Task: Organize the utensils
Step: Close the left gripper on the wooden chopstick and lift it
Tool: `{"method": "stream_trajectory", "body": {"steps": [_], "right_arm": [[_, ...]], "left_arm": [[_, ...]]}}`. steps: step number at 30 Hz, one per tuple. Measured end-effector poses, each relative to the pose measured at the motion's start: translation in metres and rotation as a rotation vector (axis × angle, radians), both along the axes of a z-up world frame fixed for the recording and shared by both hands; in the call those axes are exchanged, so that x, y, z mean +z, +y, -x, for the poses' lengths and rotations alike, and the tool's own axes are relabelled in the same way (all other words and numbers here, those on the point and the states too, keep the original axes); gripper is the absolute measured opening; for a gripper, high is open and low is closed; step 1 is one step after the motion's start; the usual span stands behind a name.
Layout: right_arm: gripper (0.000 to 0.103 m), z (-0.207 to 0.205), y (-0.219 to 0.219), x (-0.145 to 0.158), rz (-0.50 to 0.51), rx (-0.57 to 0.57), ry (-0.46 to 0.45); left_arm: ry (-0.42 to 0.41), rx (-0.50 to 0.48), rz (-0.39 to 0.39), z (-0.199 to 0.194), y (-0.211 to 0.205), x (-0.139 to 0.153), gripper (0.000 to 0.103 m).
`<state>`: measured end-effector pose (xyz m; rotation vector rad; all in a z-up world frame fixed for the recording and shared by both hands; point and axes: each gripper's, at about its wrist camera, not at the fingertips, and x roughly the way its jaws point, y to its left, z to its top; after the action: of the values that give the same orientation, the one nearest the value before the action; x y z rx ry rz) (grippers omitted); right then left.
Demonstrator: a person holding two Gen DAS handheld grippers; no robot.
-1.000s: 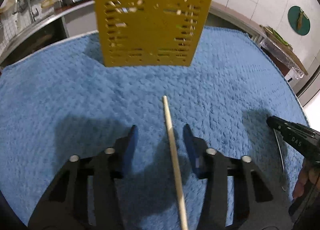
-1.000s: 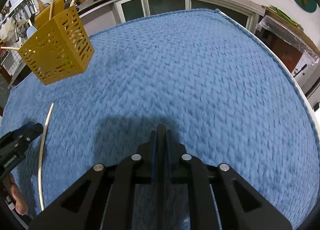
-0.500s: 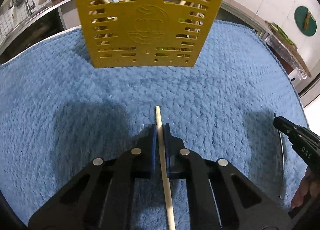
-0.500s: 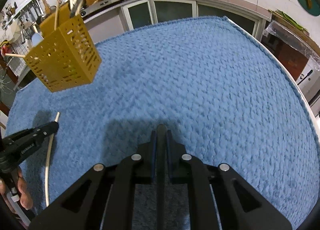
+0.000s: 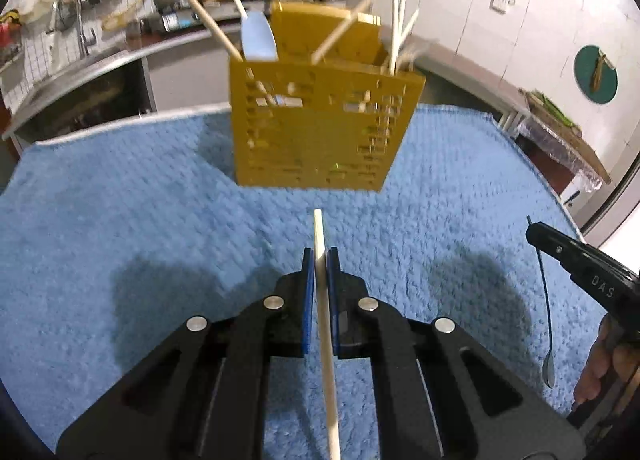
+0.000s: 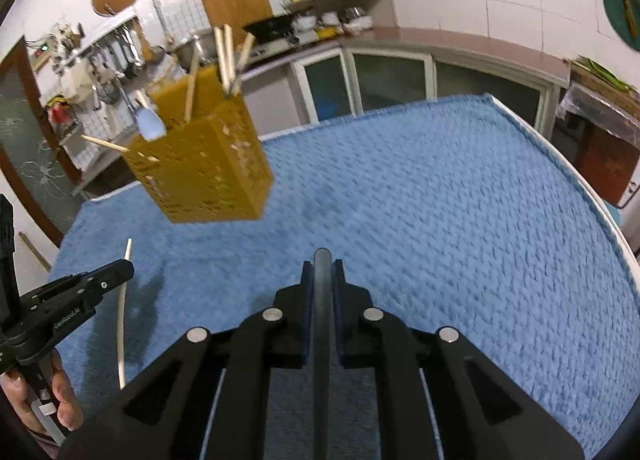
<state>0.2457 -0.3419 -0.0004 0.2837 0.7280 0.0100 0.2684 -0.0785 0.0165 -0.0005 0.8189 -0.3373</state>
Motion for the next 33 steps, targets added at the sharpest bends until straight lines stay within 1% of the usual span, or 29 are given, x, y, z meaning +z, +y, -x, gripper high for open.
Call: {"method": "stream_trajectory", "body": {"steps": [7, 12, 16, 19, 24, 30, 33], "right_arm": [[0.009, 0.009, 0.014, 0.024, -0.002, 0.056, -0.092], [0.009, 0.016, 0.019, 0.035, -0.01, 0.073, -0.155], [0.009, 0.021, 0.023, 0.047, -0.01, 0.085, -0.25], [0.009, 0.021, 0.028, 0.051, 0.001, 0.088, -0.271], [0.009, 0.014, 0.032, 0.051, -0.006, 0.092, -0.252], [0.009, 0.011, 0.038, 0.05, -0.017, 0.093, -0.239], [0.009, 0.013, 0.039, 0.054, -0.026, 0.104, -0.27]], "left_arm": [[-0.111, 0.024, 0.043, 0.018, 0.021, 0.031, 0.005], [-0.158, 0.036, 0.088, 0.025, 0.032, 0.044, 0.005], [-0.182, 0.039, 0.102, 0.025, 0.038, 0.049, 0.005], [-0.192, 0.043, 0.109, 0.024, 0.042, 0.049, 0.005], [-0.188, 0.045, 0.122, 0.017, 0.05, 0.048, 0.005], [-0.192, 0.046, 0.142, 0.013, 0.057, 0.053, 0.005], [-0.199, 0.039, 0.139, 0.012, 0.058, 0.057, 0.005]]}}
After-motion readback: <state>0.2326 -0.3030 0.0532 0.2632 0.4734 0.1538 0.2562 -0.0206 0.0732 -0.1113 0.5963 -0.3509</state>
